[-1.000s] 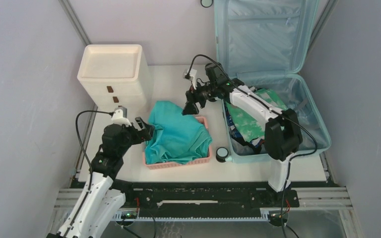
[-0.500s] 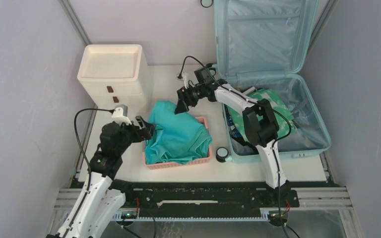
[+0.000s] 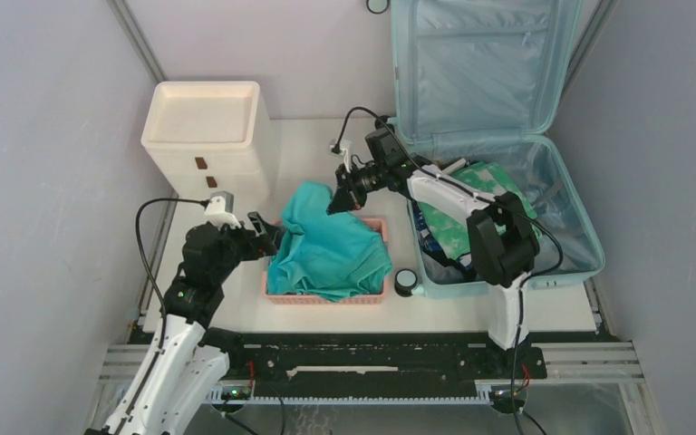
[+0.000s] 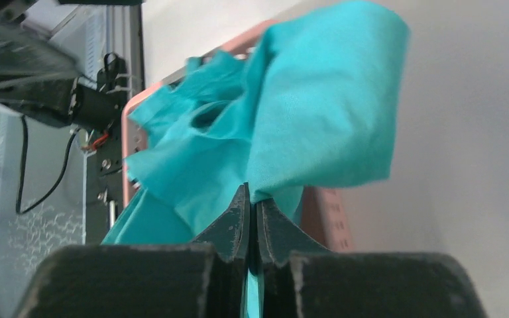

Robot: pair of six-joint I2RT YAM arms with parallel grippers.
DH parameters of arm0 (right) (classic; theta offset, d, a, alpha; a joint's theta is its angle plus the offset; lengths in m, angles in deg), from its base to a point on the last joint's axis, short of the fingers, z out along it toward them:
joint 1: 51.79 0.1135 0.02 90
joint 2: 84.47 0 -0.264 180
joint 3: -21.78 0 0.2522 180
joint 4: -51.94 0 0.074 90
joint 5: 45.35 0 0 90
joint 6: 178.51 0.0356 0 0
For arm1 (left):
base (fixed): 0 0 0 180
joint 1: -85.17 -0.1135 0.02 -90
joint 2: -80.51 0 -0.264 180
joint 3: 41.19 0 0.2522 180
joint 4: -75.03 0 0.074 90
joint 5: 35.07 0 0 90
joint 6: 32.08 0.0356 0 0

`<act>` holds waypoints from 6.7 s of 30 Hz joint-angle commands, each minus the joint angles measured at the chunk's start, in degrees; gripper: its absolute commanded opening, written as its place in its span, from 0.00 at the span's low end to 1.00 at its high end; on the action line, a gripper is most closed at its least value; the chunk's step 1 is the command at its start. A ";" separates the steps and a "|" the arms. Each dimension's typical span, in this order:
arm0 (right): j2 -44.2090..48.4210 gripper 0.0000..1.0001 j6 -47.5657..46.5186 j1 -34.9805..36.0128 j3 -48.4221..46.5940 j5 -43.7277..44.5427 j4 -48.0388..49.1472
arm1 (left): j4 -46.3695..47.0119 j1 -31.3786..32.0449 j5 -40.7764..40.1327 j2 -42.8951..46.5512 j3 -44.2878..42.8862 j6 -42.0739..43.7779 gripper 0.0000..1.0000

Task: Open, take out, and arrange the luggage

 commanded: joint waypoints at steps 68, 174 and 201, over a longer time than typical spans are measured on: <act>45.14 0.58 -29.71 -20.15 40.98 49.02 -17.46 | 30.84 19.15 5.93 -2.54 8.45 -22.02 0.89; 44.93 0.66 -40.97 -19.83 46.92 52.75 -11.47 | 45.05 45.69 -14.44 -47.95 -17.29 -35.29 0.86; 51.42 0.00 -38.77 -30.25 37.52 32.21 -25.21 | 51.68 46.75 -11.84 -54.91 -20.77 -41.90 0.86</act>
